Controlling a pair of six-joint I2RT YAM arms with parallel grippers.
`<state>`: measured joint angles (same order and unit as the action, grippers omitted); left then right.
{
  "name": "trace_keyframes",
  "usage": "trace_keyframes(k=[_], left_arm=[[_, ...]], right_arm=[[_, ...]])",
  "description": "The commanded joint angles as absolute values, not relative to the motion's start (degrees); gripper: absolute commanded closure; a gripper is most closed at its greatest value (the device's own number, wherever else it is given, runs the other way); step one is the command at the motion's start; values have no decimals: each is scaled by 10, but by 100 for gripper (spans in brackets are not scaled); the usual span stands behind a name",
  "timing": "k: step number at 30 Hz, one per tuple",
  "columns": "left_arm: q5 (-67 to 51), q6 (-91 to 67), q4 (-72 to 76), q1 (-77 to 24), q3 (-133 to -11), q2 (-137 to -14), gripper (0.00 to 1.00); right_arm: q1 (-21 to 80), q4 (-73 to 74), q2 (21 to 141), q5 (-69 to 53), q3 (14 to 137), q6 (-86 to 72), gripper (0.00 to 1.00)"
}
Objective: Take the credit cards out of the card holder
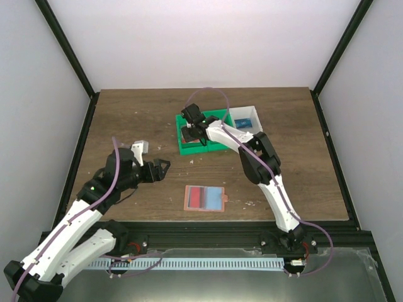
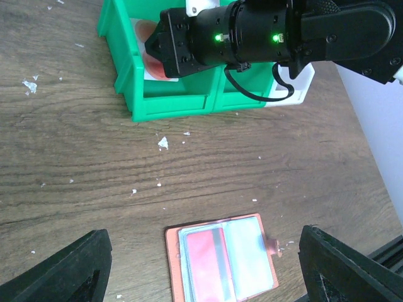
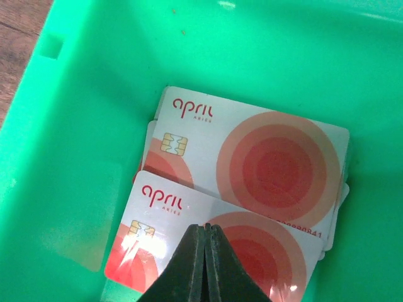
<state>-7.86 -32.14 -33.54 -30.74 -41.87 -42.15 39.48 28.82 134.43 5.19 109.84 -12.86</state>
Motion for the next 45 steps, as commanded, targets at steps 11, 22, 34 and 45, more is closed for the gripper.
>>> trace_keyframes(k=[11,22,34,45], left_arm=[[-78,-316,-334,-305,-412,-411,17],[-79,-315,-333,-305,-412,-413,16],[-76,-315,-332,-305,-412,-415,16],[-74,-316,-331,-305,-411,-419,16]], right_arm=[[391,339,1306,-23,1081,-58,99],[390,355,1320,-50,1068,-35,100],[390,371,1356,-19,1087,-23,99],[390,357,1381,-5,1110,-6,100]])
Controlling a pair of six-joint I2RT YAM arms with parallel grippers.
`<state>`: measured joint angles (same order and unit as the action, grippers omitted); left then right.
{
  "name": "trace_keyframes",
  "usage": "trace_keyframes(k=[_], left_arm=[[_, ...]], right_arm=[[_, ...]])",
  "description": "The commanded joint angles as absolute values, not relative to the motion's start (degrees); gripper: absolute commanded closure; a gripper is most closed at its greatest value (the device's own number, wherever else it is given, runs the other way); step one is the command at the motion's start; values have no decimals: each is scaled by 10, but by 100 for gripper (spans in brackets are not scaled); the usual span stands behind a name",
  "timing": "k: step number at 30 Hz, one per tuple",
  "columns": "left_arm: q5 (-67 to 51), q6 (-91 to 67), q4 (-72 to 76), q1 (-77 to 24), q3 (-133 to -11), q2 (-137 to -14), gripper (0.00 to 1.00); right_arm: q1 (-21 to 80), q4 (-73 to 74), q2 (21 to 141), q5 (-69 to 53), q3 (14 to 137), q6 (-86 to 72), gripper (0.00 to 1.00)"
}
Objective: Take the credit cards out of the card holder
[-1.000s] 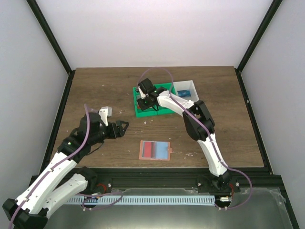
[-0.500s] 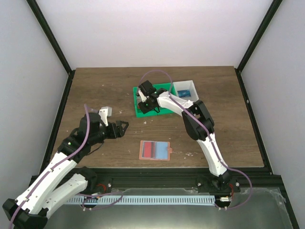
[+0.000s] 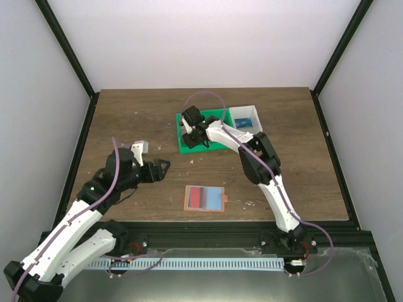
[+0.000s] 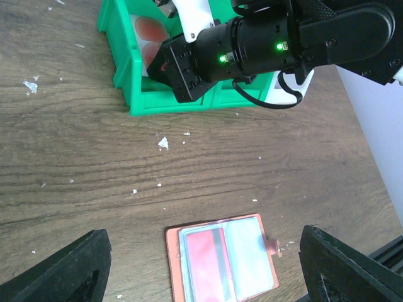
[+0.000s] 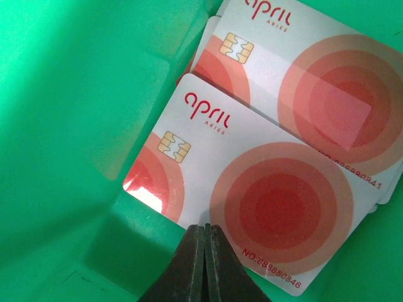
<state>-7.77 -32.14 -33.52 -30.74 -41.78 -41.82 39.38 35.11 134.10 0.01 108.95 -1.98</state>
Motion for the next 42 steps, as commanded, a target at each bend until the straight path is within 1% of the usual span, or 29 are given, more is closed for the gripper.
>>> trace_keyframes(k=[1,12,17,23,27,30,33,37,40,42], left_arm=[[-73,-316,-331,-305,-411,-418,16],[-72,-315,-329,-305,-410,-420,16],[-73,-316,-327,-305,-408,-419,16],[-74,-317,-326,-305,-408,-419,16],[-70,-320,-328,-305,-408,-418,16],[-67,-324,-329,-305,-408,-420,17],[-63,-327,-328,-305,-409,-428,18],[-73,-337,-312,-305,-401,-437,19],[-96,-352,-287,-305,-387,-439,22],[-116,-361,-266,-305,-375,-442,28]], right_arm=[[390,355,1383,-7,1111,-5,99],[387,377,1407,-8,1134,5,99],[386,366,1395,7,1122,6,100],[386,348,1387,41,1140,-14,100],[386,319,1358,63,1125,-36,100],[386,292,1325,74,1092,-49,100],[386,269,1287,58,1048,-56,99],[387,272,1253,37,1021,-77,99],[388,259,1208,7,992,-87,97],[388,250,1171,-3,966,-100,94]])
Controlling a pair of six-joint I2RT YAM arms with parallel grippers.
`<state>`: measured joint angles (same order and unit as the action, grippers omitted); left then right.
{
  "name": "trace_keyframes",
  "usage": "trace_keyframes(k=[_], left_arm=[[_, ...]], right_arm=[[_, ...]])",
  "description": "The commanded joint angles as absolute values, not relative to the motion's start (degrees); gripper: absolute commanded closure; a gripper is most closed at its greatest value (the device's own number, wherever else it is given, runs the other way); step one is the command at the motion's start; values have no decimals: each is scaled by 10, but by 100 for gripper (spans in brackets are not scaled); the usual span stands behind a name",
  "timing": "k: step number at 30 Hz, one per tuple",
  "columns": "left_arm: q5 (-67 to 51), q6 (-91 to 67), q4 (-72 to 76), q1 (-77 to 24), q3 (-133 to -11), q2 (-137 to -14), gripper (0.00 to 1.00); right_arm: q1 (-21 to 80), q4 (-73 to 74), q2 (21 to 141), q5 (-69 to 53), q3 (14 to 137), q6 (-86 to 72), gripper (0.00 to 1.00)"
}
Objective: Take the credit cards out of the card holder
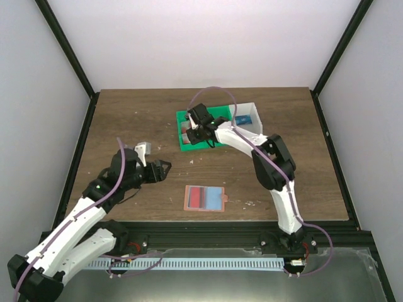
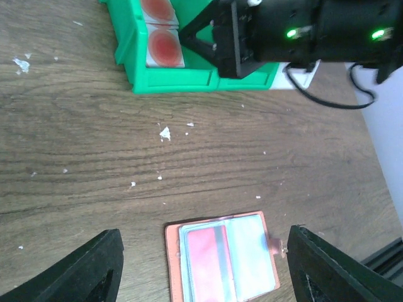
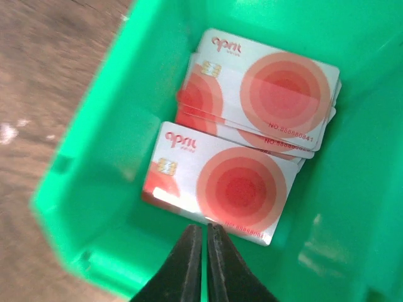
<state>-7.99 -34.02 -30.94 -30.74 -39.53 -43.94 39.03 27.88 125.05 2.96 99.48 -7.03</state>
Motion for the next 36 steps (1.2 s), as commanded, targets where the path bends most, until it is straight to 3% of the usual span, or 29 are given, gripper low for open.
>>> trace_keyframes(k=[1,4,7,13,20,26,32,36], left_arm=[[-129,-365,-255,-305,-369,-444,32],[-174,-377,-222,-305,-348,-460,44],[-216,-402,-172,-307,-309,-475,50],[-248,-451,-57,-340,-245,-509,51],[-246,-478,27,-364,-216,-573,50],[-145,-443,-41,-292,-345,-596,42],[-155,-396,-58,-226,-490,-742,36],[-194,-373,-41,-188,-576,-837,33]], right_arm=[[388,246,1152,-11,952,-108,91],[388,251,1090,-44,905,-153,85],[395,242,1018,-61,821,-209,80],[438,198,880,-75,634,-314,73],[493,171,799,-45,522,-401,69],[499,166,745,2,468,-437,68],[499,161,702,53,445,-448,55],[499,153,704,79,474,-445,55]])
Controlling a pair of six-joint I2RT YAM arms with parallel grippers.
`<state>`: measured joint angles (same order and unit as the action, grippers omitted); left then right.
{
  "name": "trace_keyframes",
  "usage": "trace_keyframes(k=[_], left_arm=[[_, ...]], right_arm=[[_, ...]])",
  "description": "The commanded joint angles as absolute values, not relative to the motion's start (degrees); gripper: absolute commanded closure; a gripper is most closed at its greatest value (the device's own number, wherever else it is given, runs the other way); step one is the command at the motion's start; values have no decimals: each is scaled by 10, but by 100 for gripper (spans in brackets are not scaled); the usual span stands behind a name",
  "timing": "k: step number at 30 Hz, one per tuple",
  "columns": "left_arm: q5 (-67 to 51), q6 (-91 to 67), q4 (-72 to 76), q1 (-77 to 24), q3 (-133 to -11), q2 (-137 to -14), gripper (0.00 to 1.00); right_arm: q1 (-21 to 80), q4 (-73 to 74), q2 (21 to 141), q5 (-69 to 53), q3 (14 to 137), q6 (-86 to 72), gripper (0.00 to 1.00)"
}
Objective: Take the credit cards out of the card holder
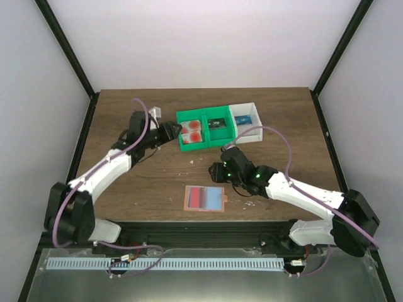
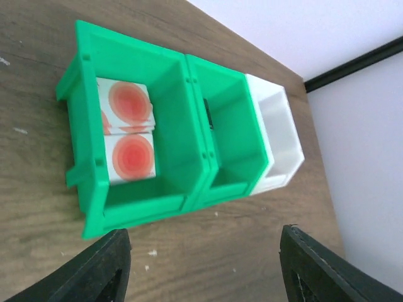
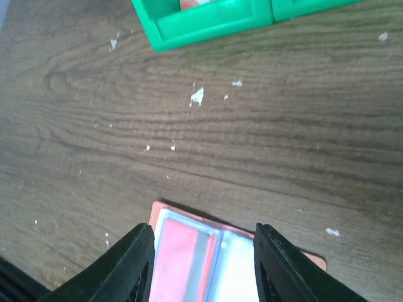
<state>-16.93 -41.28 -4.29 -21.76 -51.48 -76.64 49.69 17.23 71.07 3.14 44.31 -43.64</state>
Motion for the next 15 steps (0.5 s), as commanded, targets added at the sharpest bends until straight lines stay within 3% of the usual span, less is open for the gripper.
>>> trace_keyframes(k=[1,8,15], left_arm=[[-203,-366,-46,-179,-605,-867,31],[-230,-299,-44,-150,-776,-1033,17],[-277,-278,-36,-124,-908,-1176,14]], right_arm=[[499,146,701,75,475,-446,55],[499,117,686,45,457,-454,55],[499,147,658,43,442,-445,54]])
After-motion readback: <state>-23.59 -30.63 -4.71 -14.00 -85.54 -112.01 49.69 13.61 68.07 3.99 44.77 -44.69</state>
